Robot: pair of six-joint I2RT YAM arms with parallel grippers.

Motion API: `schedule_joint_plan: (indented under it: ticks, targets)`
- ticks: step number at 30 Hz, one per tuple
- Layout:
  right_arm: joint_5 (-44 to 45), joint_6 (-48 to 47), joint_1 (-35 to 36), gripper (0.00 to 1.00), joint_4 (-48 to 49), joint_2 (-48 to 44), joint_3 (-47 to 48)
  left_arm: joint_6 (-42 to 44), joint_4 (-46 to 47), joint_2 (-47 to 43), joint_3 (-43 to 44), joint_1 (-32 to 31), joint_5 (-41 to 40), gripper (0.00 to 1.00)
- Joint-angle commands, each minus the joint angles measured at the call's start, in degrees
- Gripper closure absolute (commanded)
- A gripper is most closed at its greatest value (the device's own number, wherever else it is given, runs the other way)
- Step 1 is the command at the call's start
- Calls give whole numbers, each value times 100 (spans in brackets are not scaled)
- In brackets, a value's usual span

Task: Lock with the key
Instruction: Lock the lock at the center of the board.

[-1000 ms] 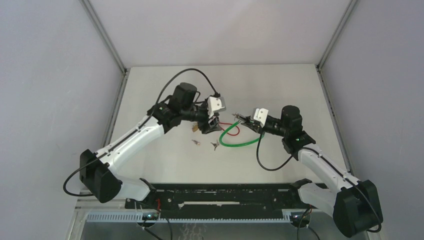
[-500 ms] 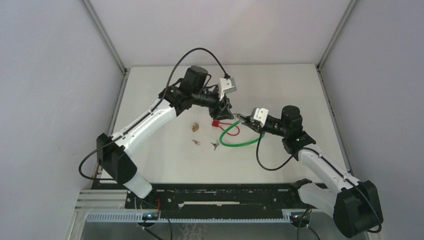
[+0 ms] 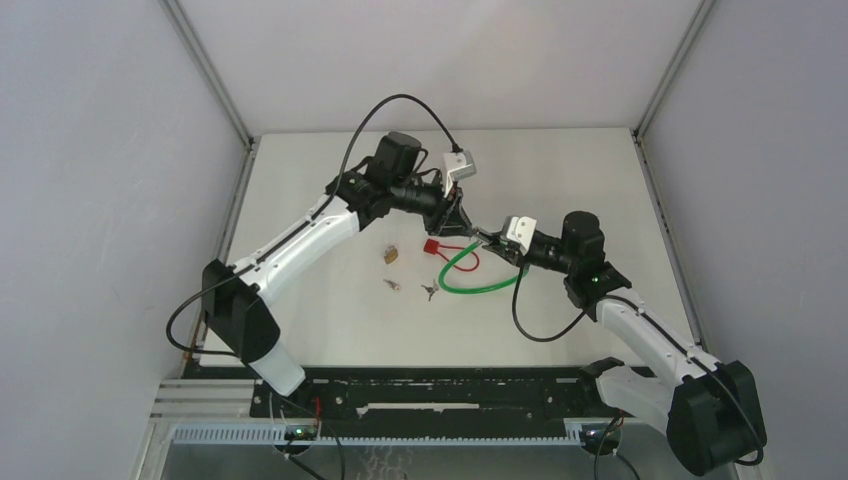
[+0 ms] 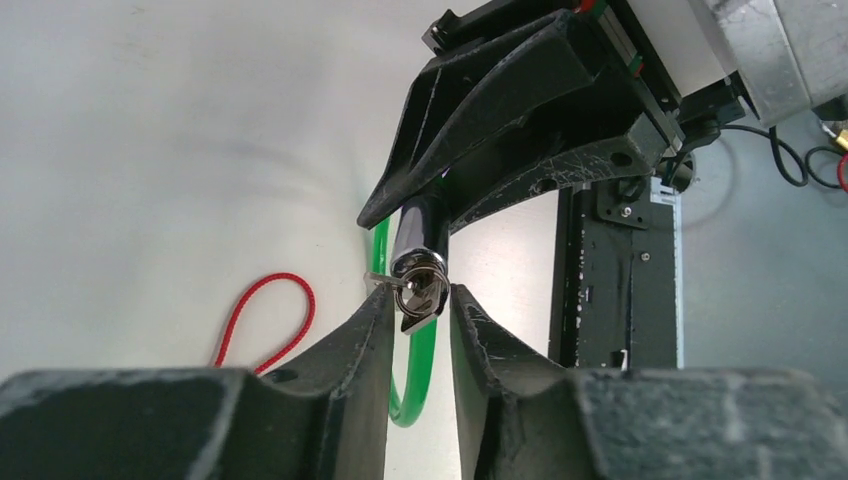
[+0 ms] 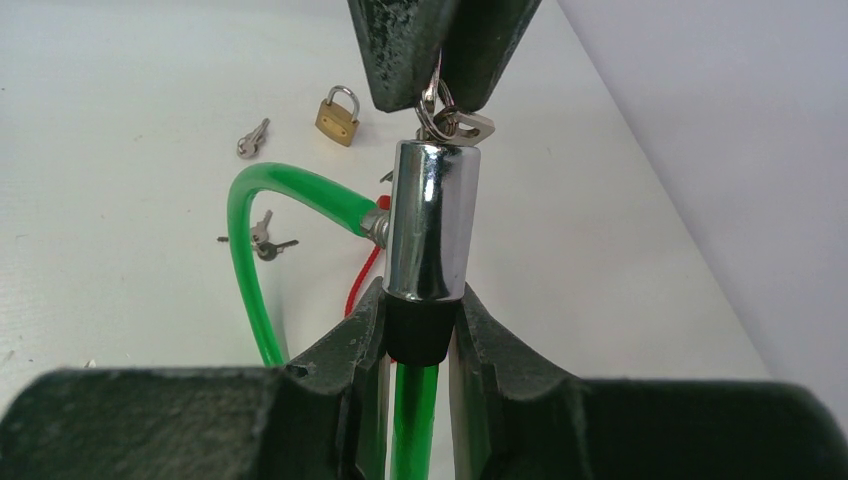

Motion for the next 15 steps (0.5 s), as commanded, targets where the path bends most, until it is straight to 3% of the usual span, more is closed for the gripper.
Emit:
schedule_joint_plan:
  ticks: [1,9,15]
  targets:
    - [102,-11,22,100,-412,22,-140,-391,290,33,278,20,123,76]
    - [192,8,37,100,-404,4,-135,-1445,695,-20,-107,38,-63,99]
    - [291,8,83,100,-394,-14,-139,-2472,704,0,-311,38,-509,100]
